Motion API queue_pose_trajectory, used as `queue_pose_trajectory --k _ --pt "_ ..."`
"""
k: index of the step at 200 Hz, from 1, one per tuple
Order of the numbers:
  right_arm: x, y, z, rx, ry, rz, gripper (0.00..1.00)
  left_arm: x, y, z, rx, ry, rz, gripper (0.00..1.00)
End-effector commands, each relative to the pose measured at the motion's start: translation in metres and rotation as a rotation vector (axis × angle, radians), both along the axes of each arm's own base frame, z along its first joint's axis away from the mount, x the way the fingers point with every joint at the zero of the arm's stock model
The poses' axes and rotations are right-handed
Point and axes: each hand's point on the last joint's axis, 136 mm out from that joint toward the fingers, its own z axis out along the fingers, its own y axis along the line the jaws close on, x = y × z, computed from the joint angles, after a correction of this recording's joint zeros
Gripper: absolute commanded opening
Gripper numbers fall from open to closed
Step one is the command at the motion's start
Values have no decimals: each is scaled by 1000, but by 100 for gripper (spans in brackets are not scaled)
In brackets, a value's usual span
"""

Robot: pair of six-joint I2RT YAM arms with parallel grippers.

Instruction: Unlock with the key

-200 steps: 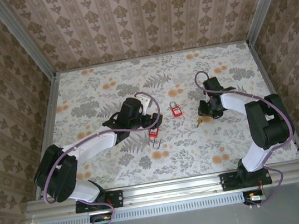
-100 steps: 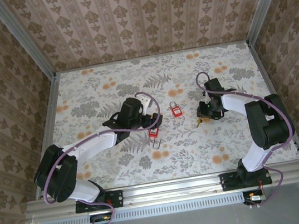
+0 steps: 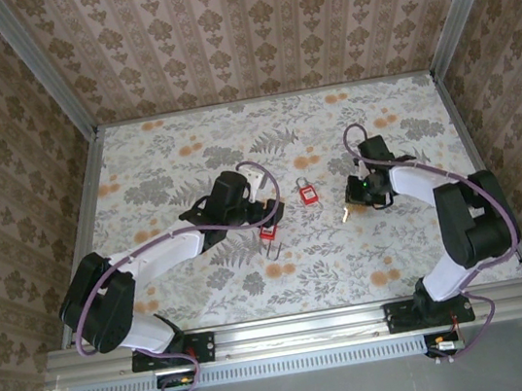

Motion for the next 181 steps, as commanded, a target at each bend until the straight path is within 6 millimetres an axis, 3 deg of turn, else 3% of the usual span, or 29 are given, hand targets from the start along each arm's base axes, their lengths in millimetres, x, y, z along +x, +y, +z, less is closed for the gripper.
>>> queue_pose_trajectory --k 1,27,57,99,151,181 --pt "-2 18 32 39 -85 50 12 -6 -14 17 -61 -23 -63 84" --pt "-6 33 67 19 -147 95 12 -18 -26 31 -127 -95 -150 84" --pt "-12 53 127 -5 -276 137 12 -37 -42 47 -185 -183 -264 83" --pt "-29 85 184 13 -363 194 12 -60 -65 71 -220 -320 -364 78" --pt "-49 119 227 90 -445 257 12 -70 -74 108 -318 -511 -392 71" --pt "-55 126 237 122 -464 265 12 -73 -75 108 -318 -576 -400 69"
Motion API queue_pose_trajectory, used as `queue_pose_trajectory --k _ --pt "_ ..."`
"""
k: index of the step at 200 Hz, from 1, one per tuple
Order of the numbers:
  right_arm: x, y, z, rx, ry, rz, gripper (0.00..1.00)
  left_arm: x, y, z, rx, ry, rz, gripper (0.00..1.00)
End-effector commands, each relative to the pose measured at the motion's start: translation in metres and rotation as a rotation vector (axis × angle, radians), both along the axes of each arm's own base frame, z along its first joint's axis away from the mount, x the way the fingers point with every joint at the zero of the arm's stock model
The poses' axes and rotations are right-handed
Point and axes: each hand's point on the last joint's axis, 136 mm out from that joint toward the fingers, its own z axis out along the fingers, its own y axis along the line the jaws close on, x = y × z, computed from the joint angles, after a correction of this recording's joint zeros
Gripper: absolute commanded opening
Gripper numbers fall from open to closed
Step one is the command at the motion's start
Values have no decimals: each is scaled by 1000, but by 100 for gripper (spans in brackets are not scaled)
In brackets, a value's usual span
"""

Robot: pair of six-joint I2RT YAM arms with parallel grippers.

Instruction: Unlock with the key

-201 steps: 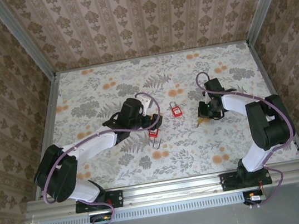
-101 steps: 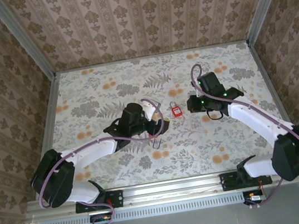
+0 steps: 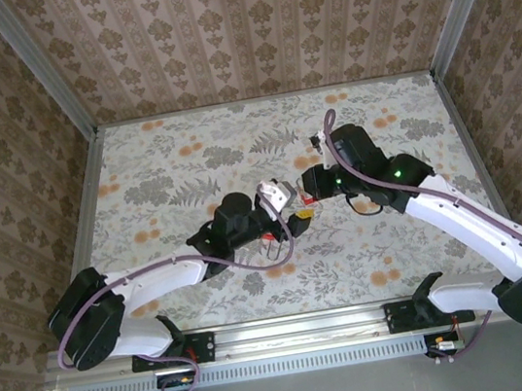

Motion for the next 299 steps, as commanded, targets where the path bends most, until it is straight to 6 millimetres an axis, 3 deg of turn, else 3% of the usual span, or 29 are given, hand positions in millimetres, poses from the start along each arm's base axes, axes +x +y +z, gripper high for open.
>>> queue_pose_trajectory --k 1,100,126,181,253,299 --pt "-5 -3 19 29 -22 -27 12 -1 -2 23 -62 -119 -2 69" --pt "-5 16 25 160 -20 0 12 6 -17 21 -115 -103 -9 53" --pt "-6 21 23 201 -3 1 12 12 -15 26 -141 -121 29 43" --pt "-8 17 19 213 2 -19 12 15 -12 32 -161 -129 53 26" --pt "-1 8 30 240 -37 -64 12 11 -7 27 -149 -105 46 25" --pt "0 9 25 252 -24 -69 12 11 -3 33 -165 -118 57 12"
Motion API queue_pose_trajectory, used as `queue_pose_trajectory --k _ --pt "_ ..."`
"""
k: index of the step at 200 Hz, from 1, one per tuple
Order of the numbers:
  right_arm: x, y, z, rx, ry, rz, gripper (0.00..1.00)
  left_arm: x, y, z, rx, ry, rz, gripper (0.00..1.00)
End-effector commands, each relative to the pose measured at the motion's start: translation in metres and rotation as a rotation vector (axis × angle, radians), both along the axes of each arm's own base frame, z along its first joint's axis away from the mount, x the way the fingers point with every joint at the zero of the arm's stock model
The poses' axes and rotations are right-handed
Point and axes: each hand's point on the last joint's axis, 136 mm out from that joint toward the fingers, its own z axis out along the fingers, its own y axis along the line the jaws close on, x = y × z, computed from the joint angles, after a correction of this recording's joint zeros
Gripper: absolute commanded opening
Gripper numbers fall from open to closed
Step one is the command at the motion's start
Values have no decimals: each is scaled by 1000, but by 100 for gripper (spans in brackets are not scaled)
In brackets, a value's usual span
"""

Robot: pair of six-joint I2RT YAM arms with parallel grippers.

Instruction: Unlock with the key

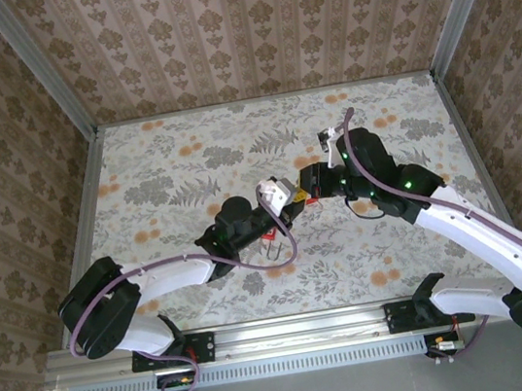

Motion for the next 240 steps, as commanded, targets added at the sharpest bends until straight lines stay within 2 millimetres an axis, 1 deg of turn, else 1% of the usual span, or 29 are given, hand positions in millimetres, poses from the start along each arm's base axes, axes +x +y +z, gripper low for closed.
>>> queue_pose_trajectory --k 1,31,60,72,81,112,137,150,158,166,181,199,202,206,211,220,231,240 --pt "3 -1 2 31 -5 -18 12 -4 5 19 -53 -23 5 12" --pt "3 -1 1 39 1 -17 12 -5 8 22 -57 -32 7 10" --pt "5 -7 -1 38 2 -34 13 -7 12 25 -53 -38 6 4" --pt "7 -9 -4 39 9 -39 13 -10 12 25 -47 -37 -4 0" --pt "8 -10 -7 40 16 -40 13 -11 13 24 -40 -31 -7 0" --pt "12 -10 -12 62 14 -4 25 -15 12 14 27 14 -47 0" --pt "18 -23 -16 63 -23 -3 39 -13 15 6 71 80 -75 0" --pt "21 -32 -15 74 -53 -9 40 -11 18 2 90 132 -97 0" --pt "22 -34 -14 88 -83 15 41 -10 20 0 99 160 -115 0" --pt "20 -32 -12 98 -104 58 41 -9 22 -1 109 187 -130 0" --pt "11 -18 -10 111 -161 187 42 -10 24 0 122 253 -186 0" --pt "3 -10 -11 126 -224 275 43 -12 26 0 129 329 -257 0" --pt "3 -9 -8 131 -244 282 44 -13 26 0 130 341 -268 0" --pt "3 -8 -11 129 -249 287 44 -12 27 -1 134 355 -270 0" --pt "3 -8 -13 123 -261 299 44 -16 27 0 131 374 -306 0" --pt "1 -5 -15 119 -282 332 47 -19 27 1 127 401 -338 0" --pt "3 -6 -19 97 -300 329 51 -21 28 2 118 430 -372 0" --pt "1 -5 -16 108 -330 348 54 -24 28 2 117 458 -402 0"
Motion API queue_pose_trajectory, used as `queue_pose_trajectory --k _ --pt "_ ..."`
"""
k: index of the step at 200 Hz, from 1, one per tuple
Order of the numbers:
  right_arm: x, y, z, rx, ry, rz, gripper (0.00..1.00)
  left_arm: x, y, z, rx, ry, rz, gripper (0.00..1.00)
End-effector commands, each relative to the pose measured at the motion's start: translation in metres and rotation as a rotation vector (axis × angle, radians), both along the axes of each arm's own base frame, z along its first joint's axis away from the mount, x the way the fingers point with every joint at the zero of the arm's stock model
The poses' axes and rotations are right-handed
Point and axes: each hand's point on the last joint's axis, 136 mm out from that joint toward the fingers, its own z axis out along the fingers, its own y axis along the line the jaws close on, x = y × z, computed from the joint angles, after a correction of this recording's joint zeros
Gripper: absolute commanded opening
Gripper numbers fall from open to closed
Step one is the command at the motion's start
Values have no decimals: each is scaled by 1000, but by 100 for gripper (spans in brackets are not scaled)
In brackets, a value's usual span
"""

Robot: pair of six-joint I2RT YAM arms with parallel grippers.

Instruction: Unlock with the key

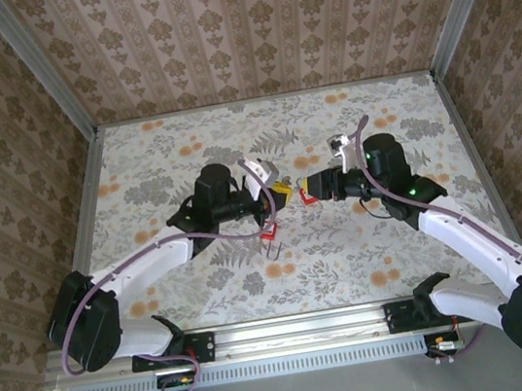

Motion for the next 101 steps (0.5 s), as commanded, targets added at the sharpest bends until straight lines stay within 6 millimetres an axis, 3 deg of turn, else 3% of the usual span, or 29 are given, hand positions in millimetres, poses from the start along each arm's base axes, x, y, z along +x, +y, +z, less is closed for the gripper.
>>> queue_pose_trajectory --k 1,45,101 --pt "-7 11 21 30 -171 114 55 -27 -2 -3 -4 157 -161 0" --pt "-15 20 26 71 -193 195 61 -31 -1 -8 -14 248 -221 0" --pt "-19 37 8 40 -146 276 61 -31 -4 -4 -49 283 -253 0"
